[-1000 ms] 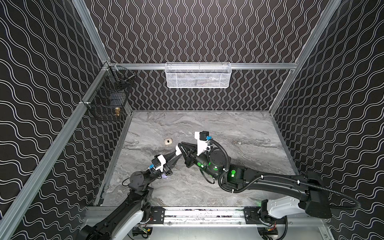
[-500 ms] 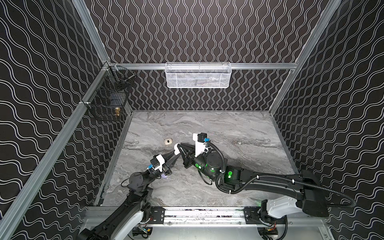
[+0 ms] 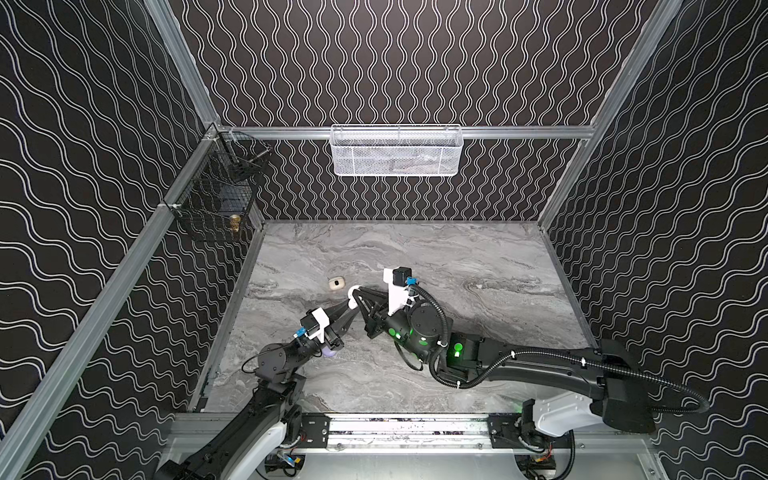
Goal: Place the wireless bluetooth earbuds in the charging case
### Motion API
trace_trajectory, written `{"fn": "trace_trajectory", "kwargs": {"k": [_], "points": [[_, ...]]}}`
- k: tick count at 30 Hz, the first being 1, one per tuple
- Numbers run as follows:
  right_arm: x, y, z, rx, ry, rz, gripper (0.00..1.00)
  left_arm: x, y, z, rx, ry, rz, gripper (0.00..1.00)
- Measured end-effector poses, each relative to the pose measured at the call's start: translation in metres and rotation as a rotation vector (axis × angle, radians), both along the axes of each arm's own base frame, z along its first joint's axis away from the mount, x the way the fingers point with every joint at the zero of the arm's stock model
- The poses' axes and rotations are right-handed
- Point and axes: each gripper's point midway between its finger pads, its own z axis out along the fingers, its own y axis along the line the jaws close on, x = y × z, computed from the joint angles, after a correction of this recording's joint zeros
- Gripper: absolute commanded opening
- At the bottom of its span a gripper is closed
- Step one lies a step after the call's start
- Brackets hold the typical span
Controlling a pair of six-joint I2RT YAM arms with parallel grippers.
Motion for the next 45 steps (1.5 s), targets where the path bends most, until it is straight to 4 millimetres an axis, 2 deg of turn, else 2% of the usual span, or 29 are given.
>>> {"fn": "trace_trajectory", "kwargs": {"k": [4,7,14,19,23,25,26,27,32,37,39,45], "points": [[-0.006,-0.004,-0.009,-0.003,-0.024,0.025,0.16,0.0,-0.003,-0.005,0.016,0.02,-0.021,0.0],[-0.01,-0.007,-0.008,0.007,-0.052,0.047,0.19,-0.004,-0.005,-0.003,0.021,0.01,-0.039,0.0],[-0.018,-0.004,-0.005,0.02,-0.078,0.092,0.37,-0.006,-0.006,-0.002,0.022,0.003,-0.046,0.0],[-0.021,-0.005,-0.003,0.02,-0.084,0.105,0.41,-0.005,-0.006,-0.003,0.023,0.007,-0.046,0.0],[-0.027,-0.013,-0.001,0.01,-0.083,0.112,0.44,-0.007,-0.004,0.002,0.015,-0.007,-0.039,0.0],[-0.029,-0.021,0.003,0.011,-0.09,0.112,0.51,-0.008,-0.004,0.004,0.011,-0.016,-0.038,0.0],[-0.03,-0.024,0.006,0.016,-0.094,0.111,0.52,-0.009,-0.003,0.005,0.01,-0.02,-0.038,0.0],[-0.031,-0.027,0.01,0.015,-0.105,0.109,0.51,-0.009,-0.003,0.006,0.009,-0.023,-0.038,0.0],[-0.037,-0.038,0.029,0.041,-0.127,0.121,0.36,-0.01,-0.002,0.007,0.007,-0.026,-0.035,0.0],[-0.04,-0.033,0.046,0.047,-0.145,0.144,0.22,-0.008,-0.003,0.005,0.008,-0.022,-0.035,0.0],[-0.036,-0.029,0.042,0.03,-0.137,0.129,0.19,-0.008,-0.003,0.004,0.01,-0.019,-0.036,0.0],[-0.021,-0.013,0.015,-0.069,-0.079,0.074,0.13,-0.009,-0.003,0.006,0.008,-0.026,-0.037,0.0]]}}
